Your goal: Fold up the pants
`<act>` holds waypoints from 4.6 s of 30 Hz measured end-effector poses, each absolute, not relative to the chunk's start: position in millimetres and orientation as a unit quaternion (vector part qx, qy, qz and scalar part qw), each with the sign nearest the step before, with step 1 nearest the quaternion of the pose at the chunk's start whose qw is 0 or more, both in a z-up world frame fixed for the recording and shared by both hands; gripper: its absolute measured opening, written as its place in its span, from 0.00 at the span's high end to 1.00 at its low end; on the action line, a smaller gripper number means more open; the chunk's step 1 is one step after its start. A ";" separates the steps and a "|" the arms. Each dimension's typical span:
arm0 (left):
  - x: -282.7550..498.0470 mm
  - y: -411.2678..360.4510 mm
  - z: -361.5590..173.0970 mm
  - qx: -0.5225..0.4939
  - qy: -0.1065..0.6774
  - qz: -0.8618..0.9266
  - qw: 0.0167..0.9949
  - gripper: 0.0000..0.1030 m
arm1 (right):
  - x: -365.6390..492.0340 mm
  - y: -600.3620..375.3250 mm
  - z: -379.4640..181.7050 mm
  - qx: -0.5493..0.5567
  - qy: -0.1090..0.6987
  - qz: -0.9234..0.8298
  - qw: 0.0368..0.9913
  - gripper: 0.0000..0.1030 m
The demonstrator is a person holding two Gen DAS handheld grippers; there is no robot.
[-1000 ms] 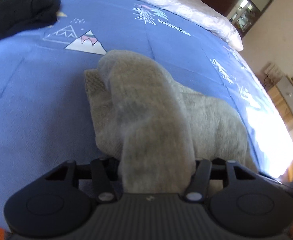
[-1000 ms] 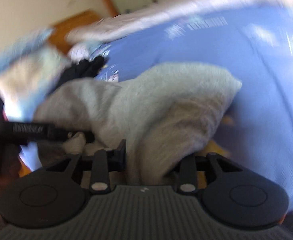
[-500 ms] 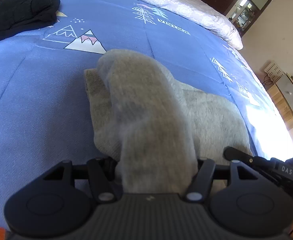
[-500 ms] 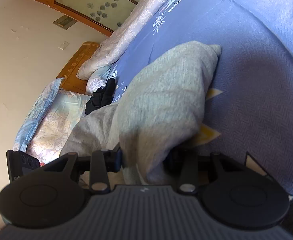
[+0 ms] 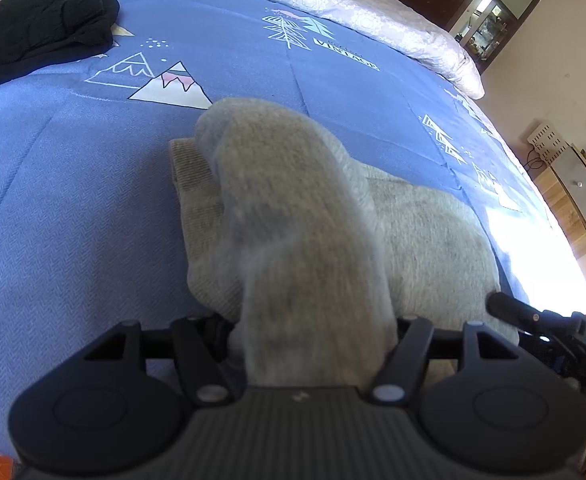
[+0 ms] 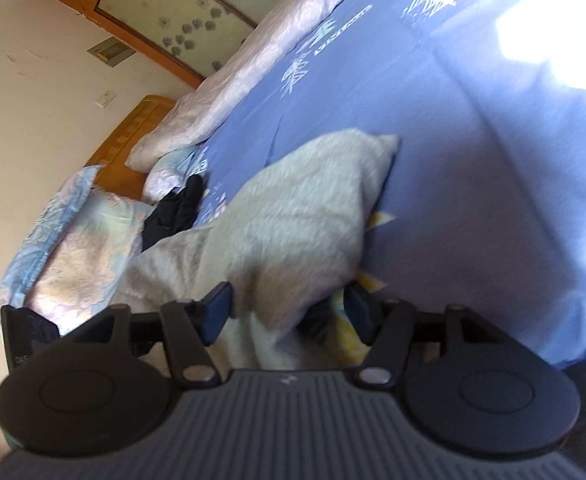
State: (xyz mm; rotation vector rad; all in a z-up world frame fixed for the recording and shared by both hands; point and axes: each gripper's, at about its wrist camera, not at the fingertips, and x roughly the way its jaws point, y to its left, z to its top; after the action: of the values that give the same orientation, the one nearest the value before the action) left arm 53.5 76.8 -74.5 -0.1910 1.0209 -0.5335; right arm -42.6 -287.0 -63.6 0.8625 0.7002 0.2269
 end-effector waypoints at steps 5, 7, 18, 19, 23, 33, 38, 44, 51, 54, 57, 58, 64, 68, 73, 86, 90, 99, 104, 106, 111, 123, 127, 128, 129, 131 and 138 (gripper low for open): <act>53.7 77.1 -74.6 -0.091 0.482 -0.253 0.834 0.39 | -38.1 -284.8 -66.9 0.411 0.332 0.103 0.843 0.37; 53.5 76.9 -74.7 -0.091 0.482 -0.253 0.834 0.38 | -36.6 -283.9 -66.6 0.407 0.333 0.103 0.844 0.37; 66.9 101.6 -60.9 -0.122 0.490 -0.260 0.823 0.26 | -34.9 -282.6 -61.9 0.386 0.342 0.104 0.850 0.37; 69.2 103.1 -59.0 -0.123 0.490 -0.261 0.823 0.26 | -34.2 -282.6 -61.8 0.383 0.343 0.104 0.851 0.37; 76.2 98.7 -58.3 -0.109 0.491 -0.264 0.823 0.22 | -32.1 -281.4 -63.4 0.384 0.343 0.102 0.851 0.36; 74.9 104.7 -81.3 -0.143 0.501 -0.278 0.807 0.15 | -30.9 -288.1 -70.9 0.415 0.337 0.119 0.837 0.30; 90.3 128.2 -80.9 -0.232 0.521 -0.309 0.761 0.14 | -29.5 -287.1 -66.6 0.408 0.343 0.123 0.837 0.28; 115.0 138.9 -80.2 -0.265 0.525 -0.316 0.745 0.13 | -25.9 -286.0 -65.4 0.411 0.345 0.122 0.835 0.24; 105.7 111.1 -94.2 -0.205 0.534 -0.345 0.744 0.14 | -23.1 -282.3 -63.8 0.404 0.350 0.117 0.837 0.24; 100.8 110.4 -96.7 -0.209 0.527 -0.347 0.748 0.15 | -20.2 -276.7 -62.3 0.400 0.351 0.113 0.839 0.24; 94.7 111.1 -94.8 -0.200 0.523 -0.341 0.755 0.24 | -14.3 -266.8 -60.7 0.387 0.356 0.117 0.842 0.23; 91.2 109.7 -93.1 -0.190 0.519 -0.339 0.762 0.27 | -13.2 -263.7 -60.3 0.382 0.359 0.120 0.843 0.22; 72.2 104.1 -81.7 -0.141 0.495 -0.329 0.792 0.46 | -3.5 -237.3 -56.5 0.328 0.385 0.144 0.851 0.53; 67.2 106.9 -74.2 -0.148 0.485 -0.338 0.793 0.60 | -5.7 -231.6 -48.2 0.309 0.378 0.144 0.860 0.65; 66.8 105.5 -50.4 -0.138 0.456 -0.347 0.808 0.62 | -6.1 -222.9 -19.2 0.251 0.337 0.149 0.895 0.67; 173.5 57.1 47.3 -0.120 0.350 -0.366 0.854 0.62 | 105.0 -261.0 52.7 0.160 0.220 0.156 0.949 0.67; 241.6 27.1 52.3 -0.121 0.336 -0.337 0.871 0.62 | 182.4 -274.6 55.7 0.147 0.209 0.142 0.956 0.67; 388.7 -23.4 10.2 -0.107 0.310 -0.269 0.906 0.62 | 333.9 -287.5 6.8 0.128 0.218 0.098 0.962 0.67; 440.7 -44.3 -56.4 -0.087 0.361 -0.243 0.896 0.58 | 380.5 -296.4 -55.0 0.153 0.283 0.064 0.945 0.65; 447.9 -49.7 -80.3 -0.067 0.383 -0.213 0.896 0.38 | 388.4 -298.4 -75.4 0.161 0.317 0.051 0.933 0.59; 428.5 -29.5 -76.0 -0.110 0.393 -0.175 0.896 0.24 | 355.9 -311.9 -63.3 0.234 0.305 0.010 0.923 0.33; 275.8 -14.7 12.2 -0.020 0.361 -0.105 0.926 0.26 | 145.2 -267.9 10.4 0.188 0.291 -0.020 0.938 0.29; 214.0 -8.8 25.7 -0.008 0.357 -0.111 0.927 0.26 | 97.2 -255.7 28.0 0.172 0.281 -0.008 0.944 0.22; 200.0 -7.6 29.1 -0.003 0.355 -0.111 0.928 0.25 | 94.3 -253.4 31.8 0.169 0.278 -0.005 0.945 0.21; 185.5 -5.7 33.0 0.002 0.353 -0.113 0.929 0.25 | 86.5 -251.4 36.0 0.166 0.275 -0.003 0.947 0.20; 163.8 -4.8 38.4 0.014 0.346 -0.116 0.931 0.23 | 68.3 -247.6 43.4 0.163 0.266 -0.002 0.950 0.18; 95.7 10.4 55.8 0.022 0.329 -0.118 0.937 0.17 | 23.3 -231.7 55.4 0.161 0.261 0.019 0.952 0.13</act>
State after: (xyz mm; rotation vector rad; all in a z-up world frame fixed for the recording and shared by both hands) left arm 95.7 10.4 55.8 0.0449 0.6712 -0.2402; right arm 23.3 -231.7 55.4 0.3281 0.5305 0.0376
